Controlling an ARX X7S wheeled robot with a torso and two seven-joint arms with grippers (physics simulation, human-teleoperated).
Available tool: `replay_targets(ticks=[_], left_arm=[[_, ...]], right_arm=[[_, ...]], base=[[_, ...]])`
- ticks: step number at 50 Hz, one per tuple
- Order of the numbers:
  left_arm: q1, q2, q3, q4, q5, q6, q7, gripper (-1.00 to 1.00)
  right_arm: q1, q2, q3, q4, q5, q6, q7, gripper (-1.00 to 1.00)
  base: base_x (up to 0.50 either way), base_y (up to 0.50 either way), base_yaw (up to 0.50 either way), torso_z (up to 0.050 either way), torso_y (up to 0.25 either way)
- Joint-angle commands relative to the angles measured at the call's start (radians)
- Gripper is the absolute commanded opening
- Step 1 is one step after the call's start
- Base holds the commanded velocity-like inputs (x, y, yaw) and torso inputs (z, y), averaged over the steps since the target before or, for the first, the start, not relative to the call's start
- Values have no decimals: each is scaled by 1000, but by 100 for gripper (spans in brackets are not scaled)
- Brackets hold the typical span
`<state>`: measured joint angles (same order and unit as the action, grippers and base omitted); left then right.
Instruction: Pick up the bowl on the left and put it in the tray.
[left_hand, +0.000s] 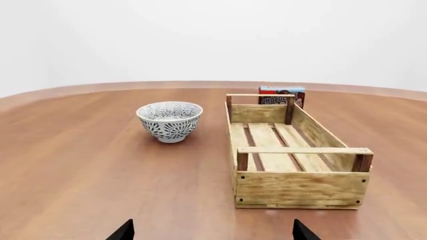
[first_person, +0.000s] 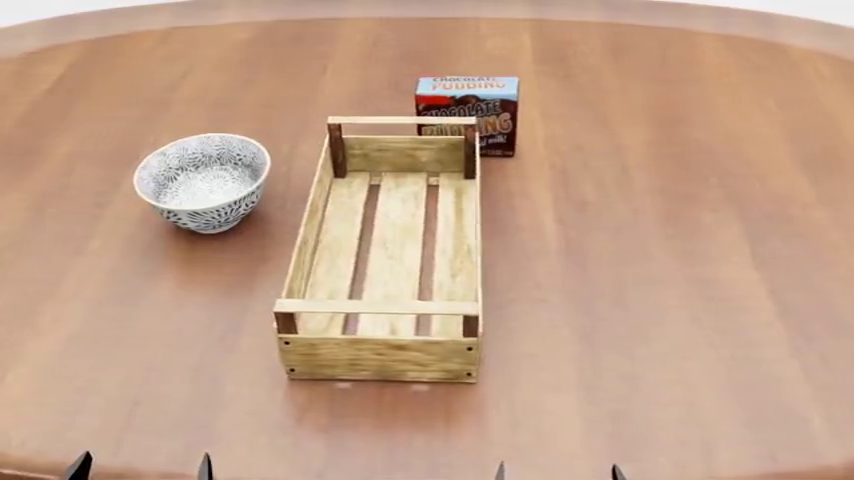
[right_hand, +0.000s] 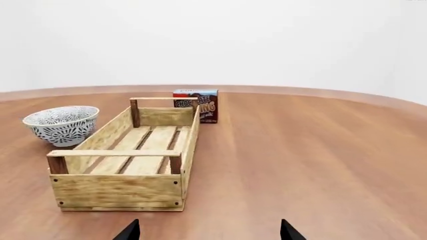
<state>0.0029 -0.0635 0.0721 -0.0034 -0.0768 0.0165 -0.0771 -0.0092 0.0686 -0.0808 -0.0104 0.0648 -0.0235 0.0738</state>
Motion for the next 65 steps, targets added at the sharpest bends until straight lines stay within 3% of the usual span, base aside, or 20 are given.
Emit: replay_targets(ticks=[1, 50, 65], left_arm=[[-3, -17, 18, -3, -17, 1, -19, 100], [-14, -63, 74, -2, -56, -7, -77, 100], [-16, -72, 84, -12, -72, -4, -86, 100]], right_arm=[[0, 15, -20, 4, 17, -14, 14, 100], [10, 63, -80, -5, 41, -2, 78, 100], [5, 74, -92, -2, 62, -29, 77, 100]], base=[[0, 500, 0, 0, 0], [0, 500, 0, 0, 0], [95, 23, 0, 0, 0]])
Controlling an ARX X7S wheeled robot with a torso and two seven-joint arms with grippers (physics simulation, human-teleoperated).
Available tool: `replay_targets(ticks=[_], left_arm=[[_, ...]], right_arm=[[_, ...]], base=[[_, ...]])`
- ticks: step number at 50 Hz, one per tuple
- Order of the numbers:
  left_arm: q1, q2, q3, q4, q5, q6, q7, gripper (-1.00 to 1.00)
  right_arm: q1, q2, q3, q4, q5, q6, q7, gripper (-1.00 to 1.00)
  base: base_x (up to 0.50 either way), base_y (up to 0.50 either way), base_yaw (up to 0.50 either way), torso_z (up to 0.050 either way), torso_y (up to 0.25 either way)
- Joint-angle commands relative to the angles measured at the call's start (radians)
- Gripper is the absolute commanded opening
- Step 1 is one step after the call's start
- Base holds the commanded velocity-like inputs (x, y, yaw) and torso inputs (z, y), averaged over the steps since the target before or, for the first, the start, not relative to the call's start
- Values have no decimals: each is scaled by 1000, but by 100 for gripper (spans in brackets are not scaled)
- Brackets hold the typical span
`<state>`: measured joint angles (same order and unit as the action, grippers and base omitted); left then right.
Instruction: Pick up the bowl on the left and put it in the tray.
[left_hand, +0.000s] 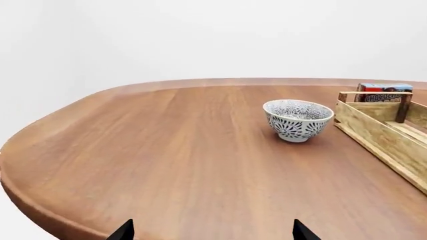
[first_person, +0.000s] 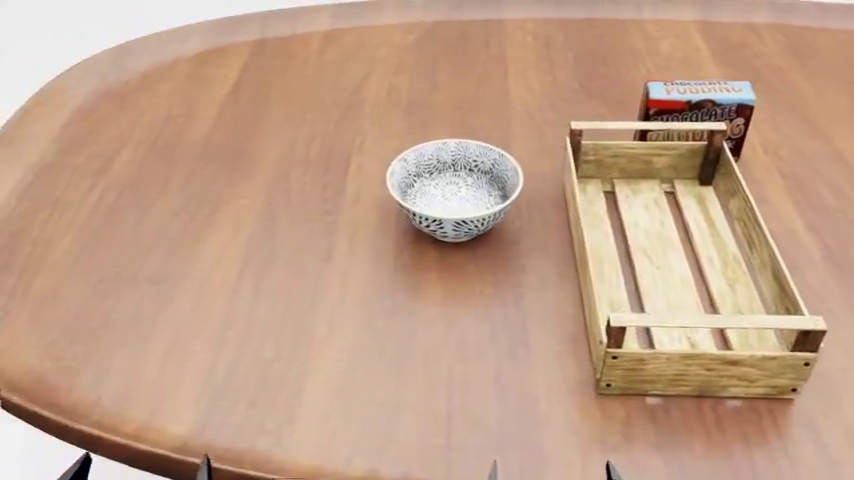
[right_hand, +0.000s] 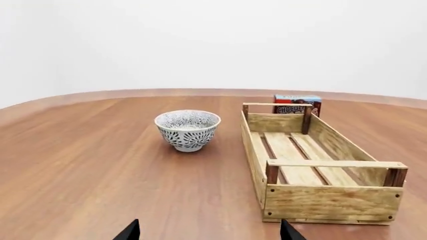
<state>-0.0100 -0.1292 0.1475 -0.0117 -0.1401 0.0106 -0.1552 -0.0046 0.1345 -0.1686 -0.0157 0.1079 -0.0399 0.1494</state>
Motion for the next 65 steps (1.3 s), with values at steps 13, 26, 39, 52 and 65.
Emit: replay_targets(ticks=[13, 26, 39, 52, 65], left_arm=[[-3, -13, 18, -6, -19, 3, -17, 100], [-4, -21, 27, -1, -26, 3, -27, 100], [-6, -28, 36, -5, -33, 6, -35, 100], [-31, -66, 19, 150, -130, -189, -43, 100], [-129, -184, -44, 618, -368, -652, -86, 100]], right_arm=[[1, 16, -14, 3, 27, -13, 11, 100], [2, 24, -22, 1, 35, -9, 20, 100], [8, 29, -29, 8, 42, -5, 30, 100], [36, 59, -41, -165, 30, 273, 93, 100], [209, 117, 32, -638, 142, 926, 153, 100]], base=[[500, 0, 0, 0, 0], [500, 0, 0, 0, 0], [500, 0, 0, 0, 0], [230, 0, 0, 0, 1], [0, 0, 0, 0, 0]])
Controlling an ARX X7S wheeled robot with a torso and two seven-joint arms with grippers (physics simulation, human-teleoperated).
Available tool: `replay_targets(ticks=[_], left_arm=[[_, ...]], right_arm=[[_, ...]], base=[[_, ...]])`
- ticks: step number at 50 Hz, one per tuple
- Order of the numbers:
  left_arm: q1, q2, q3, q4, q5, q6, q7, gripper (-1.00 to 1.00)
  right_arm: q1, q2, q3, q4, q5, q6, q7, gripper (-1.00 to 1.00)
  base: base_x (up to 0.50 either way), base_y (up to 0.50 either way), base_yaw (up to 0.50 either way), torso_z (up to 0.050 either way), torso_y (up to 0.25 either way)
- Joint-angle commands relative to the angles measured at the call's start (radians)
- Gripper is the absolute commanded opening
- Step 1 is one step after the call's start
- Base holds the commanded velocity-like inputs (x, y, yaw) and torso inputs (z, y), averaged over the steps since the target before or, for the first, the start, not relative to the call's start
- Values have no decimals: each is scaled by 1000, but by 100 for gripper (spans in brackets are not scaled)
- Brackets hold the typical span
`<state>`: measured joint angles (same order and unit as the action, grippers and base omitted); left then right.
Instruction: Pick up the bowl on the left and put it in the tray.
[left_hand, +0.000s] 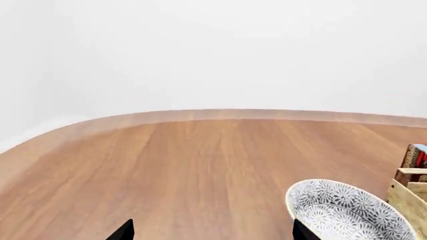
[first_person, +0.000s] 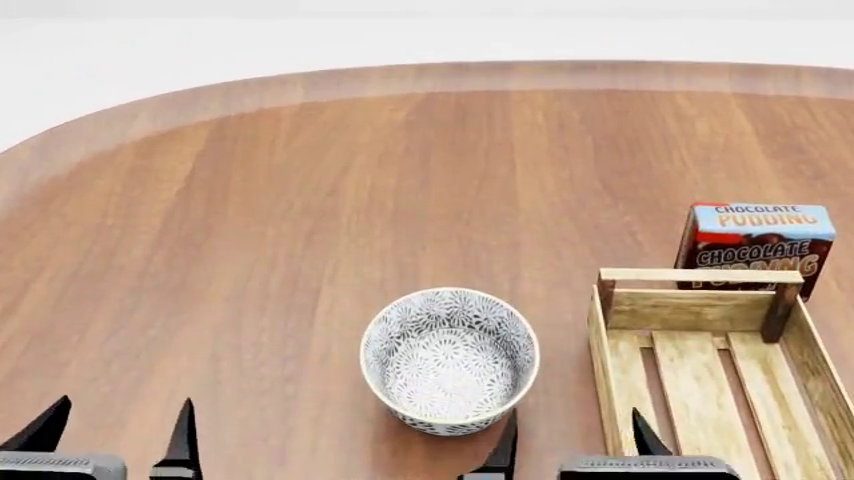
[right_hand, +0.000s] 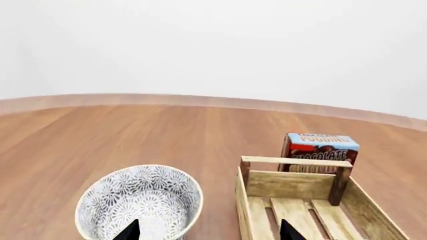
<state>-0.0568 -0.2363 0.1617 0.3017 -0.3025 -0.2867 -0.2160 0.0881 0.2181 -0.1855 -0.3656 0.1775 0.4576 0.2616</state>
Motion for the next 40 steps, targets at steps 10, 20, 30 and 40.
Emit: replay_targets(ticks=[10, 20, 30, 40], left_arm=[[-273, -85, -240, 438, -531, -639, -128, 100], [-301, -102, -298, 501, -677, -733, -193, 100], [-272, -105, -291, 490, -637, -698, -191, 100], [-275, -111, -284, 493, -635, -694, -197, 100]], right_arm=[[295, 49, 151, -508, 175, 793, 56, 100], [324, 58, 197, -568, 192, 879, 70, 100], [301, 88, 174, -565, 193, 845, 63, 100], [305, 90, 177, -571, 200, 852, 68, 100]], base=[[0, 0, 0, 3, 0], [0, 0, 0, 50, 0], [0, 0, 0, 27, -125], [0, 0, 0, 4, -250]])
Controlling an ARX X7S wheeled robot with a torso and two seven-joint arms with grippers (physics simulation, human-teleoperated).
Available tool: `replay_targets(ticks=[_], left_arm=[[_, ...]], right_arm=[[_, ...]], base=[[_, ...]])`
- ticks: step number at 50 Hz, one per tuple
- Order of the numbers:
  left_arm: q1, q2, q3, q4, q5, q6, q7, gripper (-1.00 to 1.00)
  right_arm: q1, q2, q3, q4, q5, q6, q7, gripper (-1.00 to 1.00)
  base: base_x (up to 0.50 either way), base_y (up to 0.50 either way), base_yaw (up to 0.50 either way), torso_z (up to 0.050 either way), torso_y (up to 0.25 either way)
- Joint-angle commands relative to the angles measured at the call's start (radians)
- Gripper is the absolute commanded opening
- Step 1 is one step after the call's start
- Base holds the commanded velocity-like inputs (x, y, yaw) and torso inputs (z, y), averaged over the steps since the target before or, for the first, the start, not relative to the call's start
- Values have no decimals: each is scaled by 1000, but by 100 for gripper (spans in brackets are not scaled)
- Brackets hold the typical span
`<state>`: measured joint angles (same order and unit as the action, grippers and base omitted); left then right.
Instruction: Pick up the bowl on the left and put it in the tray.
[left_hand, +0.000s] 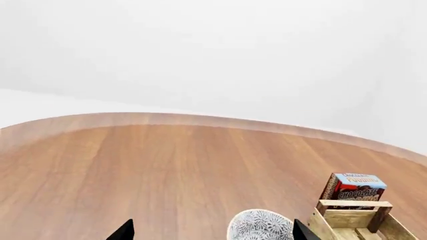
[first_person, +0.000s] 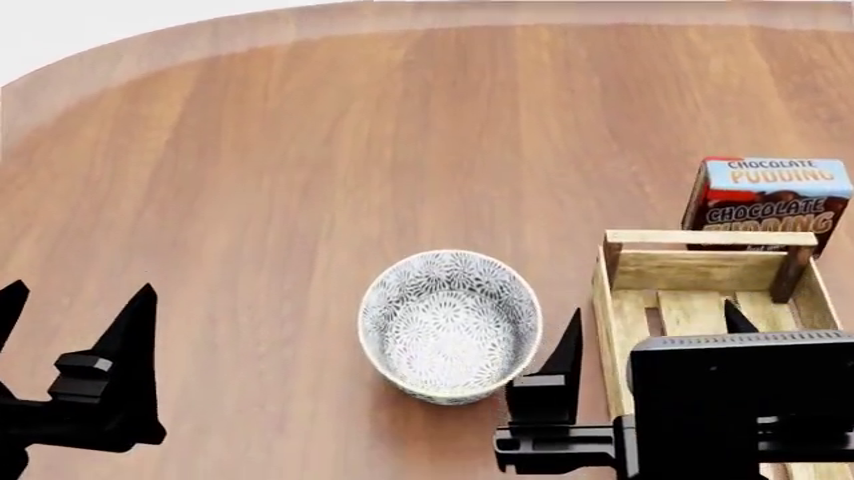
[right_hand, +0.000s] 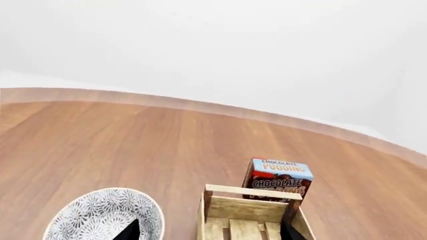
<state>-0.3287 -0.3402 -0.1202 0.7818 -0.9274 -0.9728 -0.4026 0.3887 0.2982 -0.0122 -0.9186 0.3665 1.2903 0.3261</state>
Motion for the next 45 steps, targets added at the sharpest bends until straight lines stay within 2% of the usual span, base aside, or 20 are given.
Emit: replay_targets(ticks=[1, 32, 41, 45], left_arm=[[-4, -8, -3, 16, -12, -8, -12, 100], [2, -17, 7, 9, -13, 15, -21, 100], [3, -18, 6, 1, -37, 4, -31, 100], [10, -23, 27, -2, -14, 7, -27, 100]], right_arm=[[4, 11, 4, -18, 12, 19, 4, 100], [-11, 15, 32, -23, 51, 7, -7, 100], [-17, 35, 7, -18, 44, -32, -6, 100], [-17, 60, -28, 2, 37, -65, -21, 100]], base=[[0, 0, 0, 5, -250], [0, 0, 0, 5, -250], [0, 0, 0, 4, -250], [0, 0, 0, 3, -44]])
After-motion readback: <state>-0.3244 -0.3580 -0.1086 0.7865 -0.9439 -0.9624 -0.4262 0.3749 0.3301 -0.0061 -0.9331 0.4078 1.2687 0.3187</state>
